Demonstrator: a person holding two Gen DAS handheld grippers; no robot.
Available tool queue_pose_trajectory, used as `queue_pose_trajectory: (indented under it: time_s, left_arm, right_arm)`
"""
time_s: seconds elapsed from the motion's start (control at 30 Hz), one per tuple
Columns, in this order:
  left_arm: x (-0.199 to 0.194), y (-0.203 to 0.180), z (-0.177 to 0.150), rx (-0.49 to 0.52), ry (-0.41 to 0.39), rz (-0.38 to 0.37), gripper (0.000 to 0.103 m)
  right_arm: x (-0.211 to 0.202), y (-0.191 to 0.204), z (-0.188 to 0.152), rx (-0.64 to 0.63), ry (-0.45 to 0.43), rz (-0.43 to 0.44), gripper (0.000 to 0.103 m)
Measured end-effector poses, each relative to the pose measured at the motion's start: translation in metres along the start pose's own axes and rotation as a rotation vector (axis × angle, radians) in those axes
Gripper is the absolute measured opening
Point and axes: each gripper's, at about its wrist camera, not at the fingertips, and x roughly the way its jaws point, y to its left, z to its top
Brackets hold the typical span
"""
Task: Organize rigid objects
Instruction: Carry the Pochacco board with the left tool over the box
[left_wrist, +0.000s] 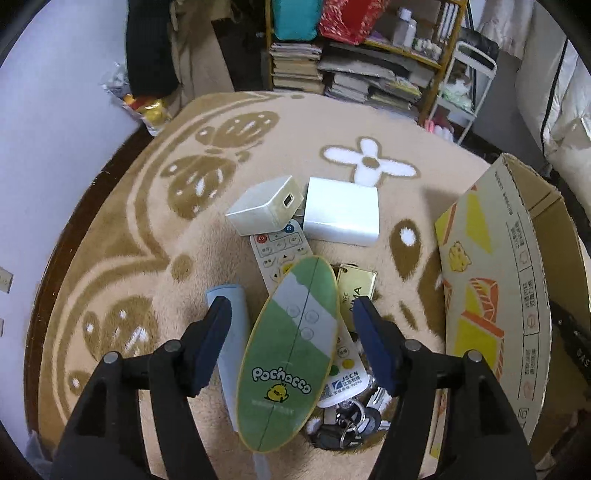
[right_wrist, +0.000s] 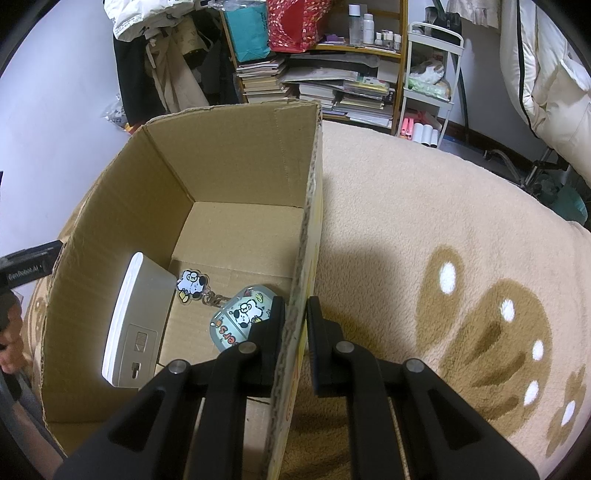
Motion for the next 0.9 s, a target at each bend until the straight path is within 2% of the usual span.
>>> queue_pose_trajectory:
  time_s: [0.1,0.2,0.37,0.57,0.67,0.73,0.77,0.9]
  left_arm:
    - [0.005,-0.006,-0.001,0.085,0.044,0.001,0.067]
    - [0.012,-0.01,-0.006,0.126,0.074,0.013,0.067]
    - [0.021,-0.008,-0.012,0.135,0.099,-0.004,0.067]
    - [0.021,-0.006,-0.013,0.13,0.086,-0.009,0.065]
    - [0.022,-0.008,-0.015,0.158,0.086,-0.012,0.065]
    - [0.023,-0.01,-0.017,0.178,0.096,-0.025,0.055]
    - [0.024,-0.009,-0.019,0.164,0.114,-0.052,0.055]
    - [0.024,-0.006,-0.02,0.139,0.107,-0.067,0.055]
  right_arm:
    - [0.0,0.0,0.0,0.0,0.001,0.0,0.012]
    - [0.0,0.0,0.0,0.0,0.0,-0.001,0.012]
    - [0.0,0.0,0.0,-0.001,0.0,0.0,0.012]
    - [0.0,-0.001,0.0,0.0,0.0,0.0,0.012]
    - [0.0,-0.001,0.0,-0.001,0.0,0.0,0.012]
    - [0.0,-0.001,0.0,-0.001,0.0,-0.001,0.012]
    - [0.0,-0.001,0.0,0.0,0.0,0.0,0.012]
    - [0.0,-0.001,0.0,0.001,0.0,0.001,0.012]
